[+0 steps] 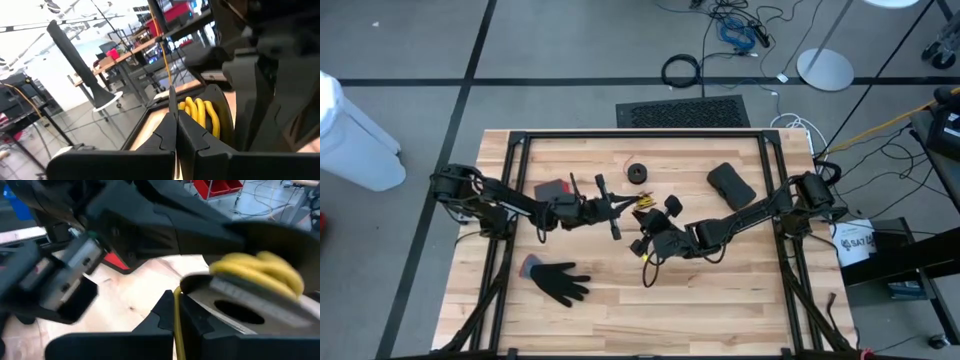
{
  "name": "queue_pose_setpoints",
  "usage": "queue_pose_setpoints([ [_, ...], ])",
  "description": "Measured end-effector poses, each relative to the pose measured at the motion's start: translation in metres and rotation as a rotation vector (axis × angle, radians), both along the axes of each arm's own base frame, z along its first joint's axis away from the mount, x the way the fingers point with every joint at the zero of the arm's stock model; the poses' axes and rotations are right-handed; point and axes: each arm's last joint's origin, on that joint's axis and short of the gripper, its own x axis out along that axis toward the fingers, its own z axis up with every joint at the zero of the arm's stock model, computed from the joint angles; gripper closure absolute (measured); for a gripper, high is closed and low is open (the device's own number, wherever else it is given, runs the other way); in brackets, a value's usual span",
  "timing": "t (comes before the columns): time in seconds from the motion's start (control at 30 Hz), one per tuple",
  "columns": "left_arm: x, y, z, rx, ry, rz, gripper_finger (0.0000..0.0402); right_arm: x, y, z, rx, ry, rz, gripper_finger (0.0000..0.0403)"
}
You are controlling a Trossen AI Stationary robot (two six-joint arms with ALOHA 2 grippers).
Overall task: Coil cords
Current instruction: Coil the yellow wire into the spool
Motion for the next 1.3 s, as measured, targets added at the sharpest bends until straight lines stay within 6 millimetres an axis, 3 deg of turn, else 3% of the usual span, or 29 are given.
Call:
queue_pose_setpoints([
  [0.6, -0.001, -0.011, -0.015, 0.144, 0.201, -0.051, 0.0402, -0.002, -0.003, 0.004, 0.094, 0.022, 0.104, 0.0402],
  [0.93, -0.003, -0.018, -0.024, 0.181, 0.288, -0.093, 0.0402, -0.001, -0.011, 0.004, 0.298, 0.024, 0.227, 0.0399],
  [1.13, -0.005, -0.021, -0.031, 0.2, 0.356, -0.121, 0.0402, -0.003, -0.016, 0.014, 0.357, 0.005, 0.284, 0.0396],
  [1.3, -0.005, -0.025, -0.032, 0.216, 0.372, -0.142, 0.0402, -0.015, -0.021, 0.021, 0.383, 0.091, 0.293, 0.0395],
])
